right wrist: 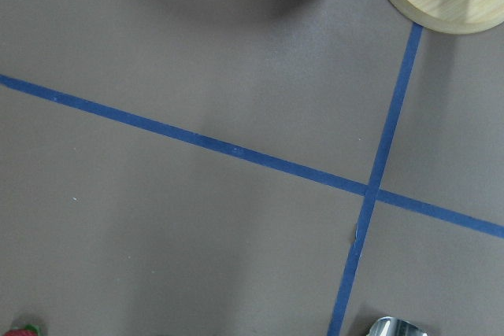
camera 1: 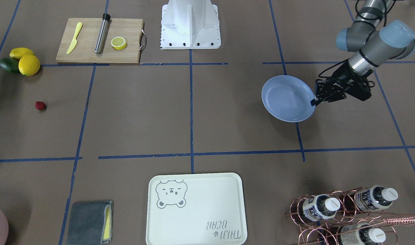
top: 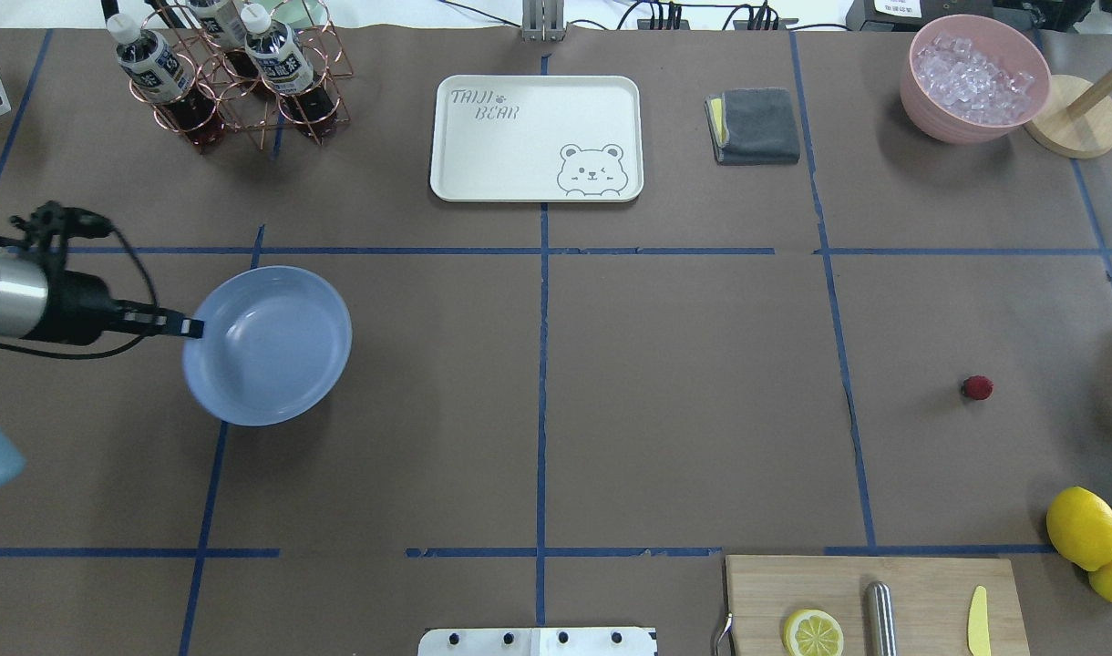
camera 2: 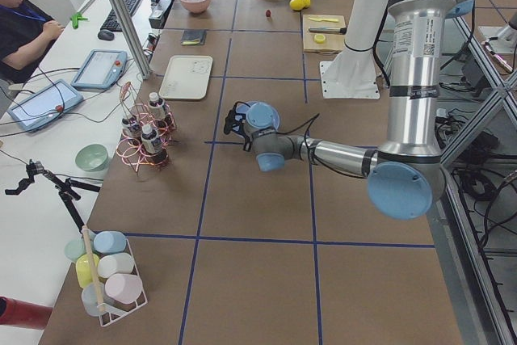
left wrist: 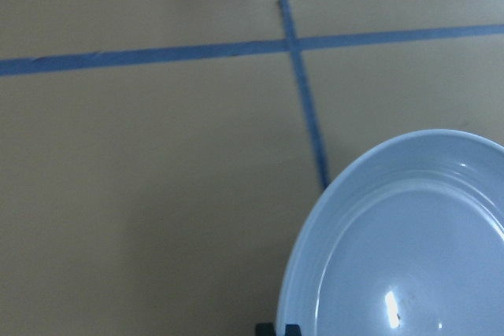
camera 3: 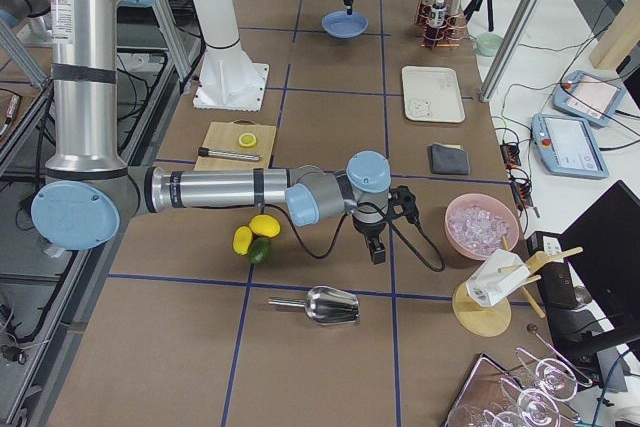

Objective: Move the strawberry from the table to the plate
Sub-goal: 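Push the light blue plate with the left gripper toward the table center, then withdraw the left arm away from the plate, then reach the right gripper down to the red strawberry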

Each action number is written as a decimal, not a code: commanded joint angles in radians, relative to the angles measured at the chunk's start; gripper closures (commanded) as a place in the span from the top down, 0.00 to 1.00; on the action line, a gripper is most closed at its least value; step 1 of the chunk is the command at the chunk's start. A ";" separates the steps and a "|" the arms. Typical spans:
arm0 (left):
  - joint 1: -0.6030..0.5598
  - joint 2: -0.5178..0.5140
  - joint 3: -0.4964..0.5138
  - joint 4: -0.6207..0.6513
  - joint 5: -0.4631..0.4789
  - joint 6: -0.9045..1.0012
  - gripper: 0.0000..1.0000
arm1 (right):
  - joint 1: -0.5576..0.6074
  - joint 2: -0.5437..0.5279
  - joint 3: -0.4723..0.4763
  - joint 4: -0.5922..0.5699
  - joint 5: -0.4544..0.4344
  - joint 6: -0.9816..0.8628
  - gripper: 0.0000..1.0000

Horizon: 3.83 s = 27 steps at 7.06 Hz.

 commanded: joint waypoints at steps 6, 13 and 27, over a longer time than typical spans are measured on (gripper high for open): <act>0.345 -0.445 0.076 0.348 0.306 -0.235 0.00 | 0.000 -0.007 -0.002 0.000 0.000 -0.001 1.00; 0.344 -0.434 0.074 0.348 0.306 -0.207 0.99 | -0.001 -0.006 -0.002 0.000 0.000 -0.001 1.00; -0.860 0.049 0.016 1.154 -0.253 1.355 1.00 | -0.199 -0.040 0.251 -0.003 -0.007 0.290 1.00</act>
